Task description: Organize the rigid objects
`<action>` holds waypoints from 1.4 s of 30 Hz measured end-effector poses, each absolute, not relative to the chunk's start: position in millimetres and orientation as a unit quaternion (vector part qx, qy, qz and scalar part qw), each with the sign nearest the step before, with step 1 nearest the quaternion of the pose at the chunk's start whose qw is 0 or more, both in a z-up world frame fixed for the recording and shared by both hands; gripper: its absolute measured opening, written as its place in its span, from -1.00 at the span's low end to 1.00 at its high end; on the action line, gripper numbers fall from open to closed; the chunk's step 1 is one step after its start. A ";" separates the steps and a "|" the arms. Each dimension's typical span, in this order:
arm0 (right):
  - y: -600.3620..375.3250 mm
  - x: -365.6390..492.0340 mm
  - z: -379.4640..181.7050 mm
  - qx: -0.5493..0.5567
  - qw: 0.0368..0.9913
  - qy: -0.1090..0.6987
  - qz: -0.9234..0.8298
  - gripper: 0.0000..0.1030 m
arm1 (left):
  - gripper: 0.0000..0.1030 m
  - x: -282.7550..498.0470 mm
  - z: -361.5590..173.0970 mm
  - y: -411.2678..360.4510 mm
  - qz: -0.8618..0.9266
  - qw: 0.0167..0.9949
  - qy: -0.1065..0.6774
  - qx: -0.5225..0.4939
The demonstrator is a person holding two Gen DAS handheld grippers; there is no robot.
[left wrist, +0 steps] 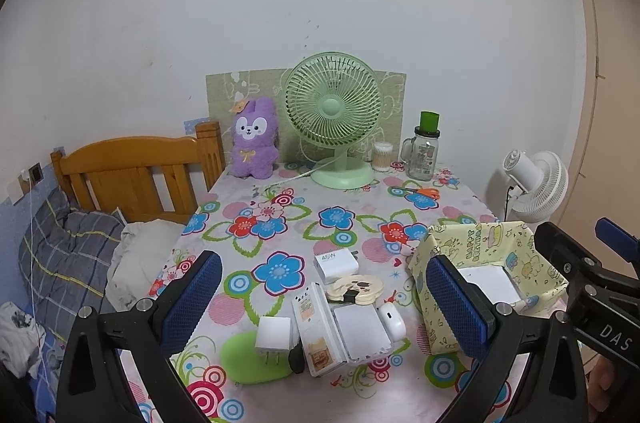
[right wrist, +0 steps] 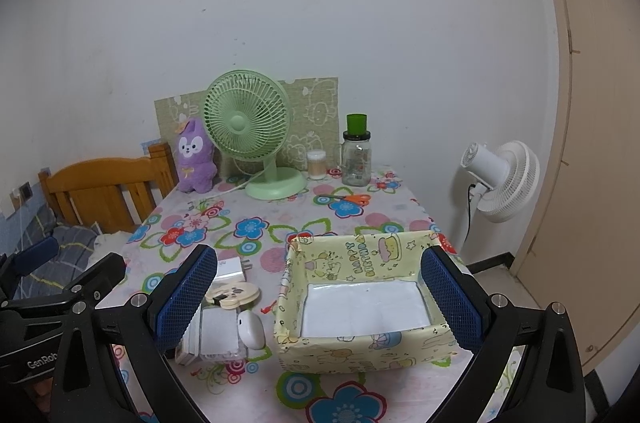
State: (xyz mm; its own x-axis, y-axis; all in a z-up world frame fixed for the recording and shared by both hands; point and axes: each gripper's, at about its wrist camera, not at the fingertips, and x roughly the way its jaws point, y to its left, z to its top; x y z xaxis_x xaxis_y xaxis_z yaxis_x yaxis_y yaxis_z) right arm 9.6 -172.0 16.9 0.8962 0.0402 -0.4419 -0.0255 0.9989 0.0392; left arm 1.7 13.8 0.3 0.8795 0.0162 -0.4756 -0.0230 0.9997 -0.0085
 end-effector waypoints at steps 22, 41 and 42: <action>-159.0 26.6 -0.9 0.018 0.971 0.235 0.050 1.00 | 1.00 16.9 -22.6 29.7 0.014 0.962 0.272 -0.010; -113.8 62.8 -39.4 -0.007 0.958 0.276 0.080 1.00 | 1.00 48.3 -75.2 57.0 0.038 0.935 0.351 0.000; -110.9 64.4 -41.5 -0.008 0.957 0.278 0.082 1.00 | 1.00 50.0 -79.0 58.3 0.040 0.933 0.357 0.004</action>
